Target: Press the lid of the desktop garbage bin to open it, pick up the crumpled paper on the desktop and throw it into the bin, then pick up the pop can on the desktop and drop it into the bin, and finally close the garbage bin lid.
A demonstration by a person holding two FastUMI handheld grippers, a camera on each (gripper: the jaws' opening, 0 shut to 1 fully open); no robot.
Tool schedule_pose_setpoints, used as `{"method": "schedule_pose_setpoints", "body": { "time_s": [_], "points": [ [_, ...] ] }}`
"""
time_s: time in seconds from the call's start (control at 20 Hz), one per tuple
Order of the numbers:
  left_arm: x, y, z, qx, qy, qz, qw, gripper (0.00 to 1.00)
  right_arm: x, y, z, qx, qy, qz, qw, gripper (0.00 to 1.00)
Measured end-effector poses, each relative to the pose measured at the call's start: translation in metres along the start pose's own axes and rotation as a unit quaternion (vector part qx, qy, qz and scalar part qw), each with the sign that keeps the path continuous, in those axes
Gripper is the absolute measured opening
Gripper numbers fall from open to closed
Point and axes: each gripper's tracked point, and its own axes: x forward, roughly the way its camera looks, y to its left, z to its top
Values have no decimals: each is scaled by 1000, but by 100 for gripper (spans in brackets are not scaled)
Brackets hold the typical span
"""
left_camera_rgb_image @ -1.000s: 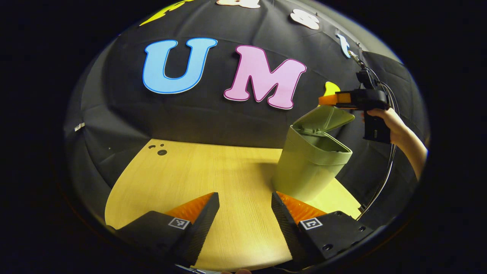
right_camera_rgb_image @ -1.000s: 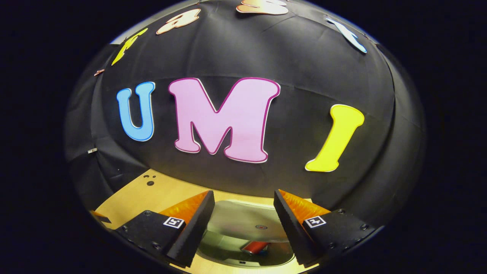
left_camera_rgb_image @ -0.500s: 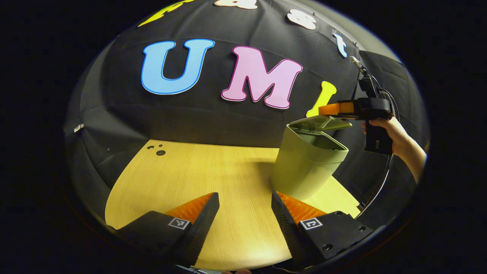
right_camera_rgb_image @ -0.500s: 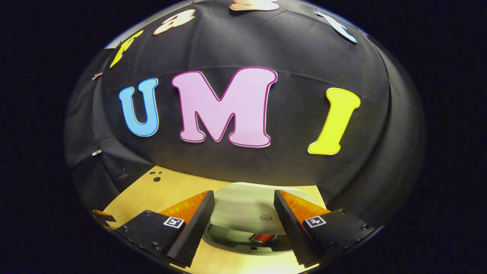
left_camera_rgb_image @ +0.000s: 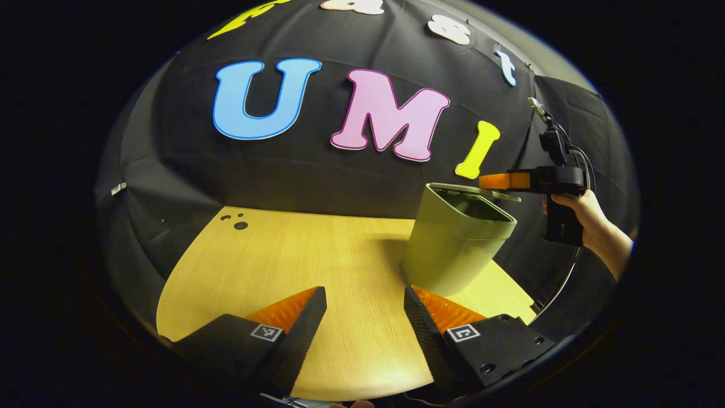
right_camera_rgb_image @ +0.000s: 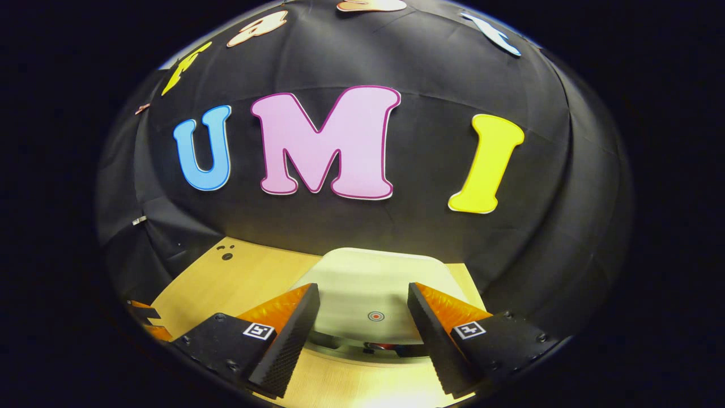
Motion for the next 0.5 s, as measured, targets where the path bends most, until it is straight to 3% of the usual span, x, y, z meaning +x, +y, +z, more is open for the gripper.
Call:
{"method": "schedule_pose_setpoints", "body": {
  "time_s": [0.5],
  "points": [
    [-2,-1,-4,-4,0,-5,1000,90,-4,-3,-35,21,49,16,998,98]
  ]
}}
